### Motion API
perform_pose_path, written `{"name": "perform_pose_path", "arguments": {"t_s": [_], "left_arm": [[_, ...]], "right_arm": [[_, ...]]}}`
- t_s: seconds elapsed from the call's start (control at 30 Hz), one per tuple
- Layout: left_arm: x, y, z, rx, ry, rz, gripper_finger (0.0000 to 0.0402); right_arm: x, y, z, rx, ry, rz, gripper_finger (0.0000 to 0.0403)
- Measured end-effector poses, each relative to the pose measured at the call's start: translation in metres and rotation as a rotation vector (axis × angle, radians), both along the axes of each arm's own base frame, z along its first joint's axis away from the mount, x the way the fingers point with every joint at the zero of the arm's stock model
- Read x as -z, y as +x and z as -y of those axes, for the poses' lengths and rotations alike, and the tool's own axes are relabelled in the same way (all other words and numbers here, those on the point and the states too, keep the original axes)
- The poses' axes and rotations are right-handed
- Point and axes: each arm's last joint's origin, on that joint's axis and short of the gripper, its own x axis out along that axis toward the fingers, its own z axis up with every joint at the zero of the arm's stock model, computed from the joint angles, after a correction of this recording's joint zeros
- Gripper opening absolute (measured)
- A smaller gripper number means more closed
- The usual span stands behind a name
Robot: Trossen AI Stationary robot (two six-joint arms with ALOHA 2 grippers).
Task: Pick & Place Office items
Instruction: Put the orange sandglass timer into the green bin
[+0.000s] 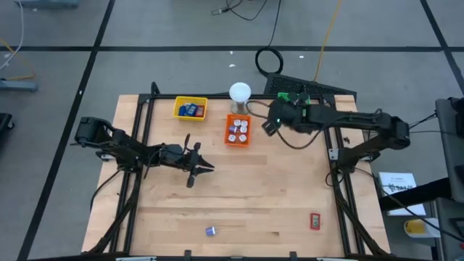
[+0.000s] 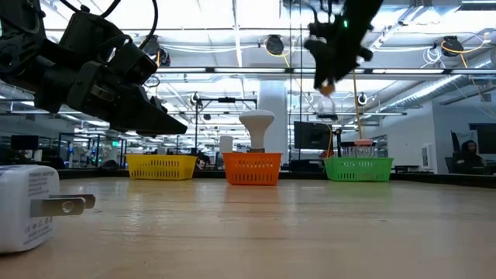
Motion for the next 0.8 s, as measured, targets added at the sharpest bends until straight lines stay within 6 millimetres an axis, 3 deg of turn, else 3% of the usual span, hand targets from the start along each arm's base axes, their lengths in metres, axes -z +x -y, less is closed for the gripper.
{"name": "perform_pose_path", "arguments": {"t_s": [0.33,0.8], "left_arm": [[0.0,0.0,0.0,0.001,0.003,0.002,0.0056],[0.0,0.0,0.0,0.0,0.004,0.002,0.0056]], "right_arm": [[0.048,-0.024,0.059,0.06,-0.013,0.003,0.0199],[0.082,-0.038,0.075,0.068,-0.084,-0.007,0.0199]]}}
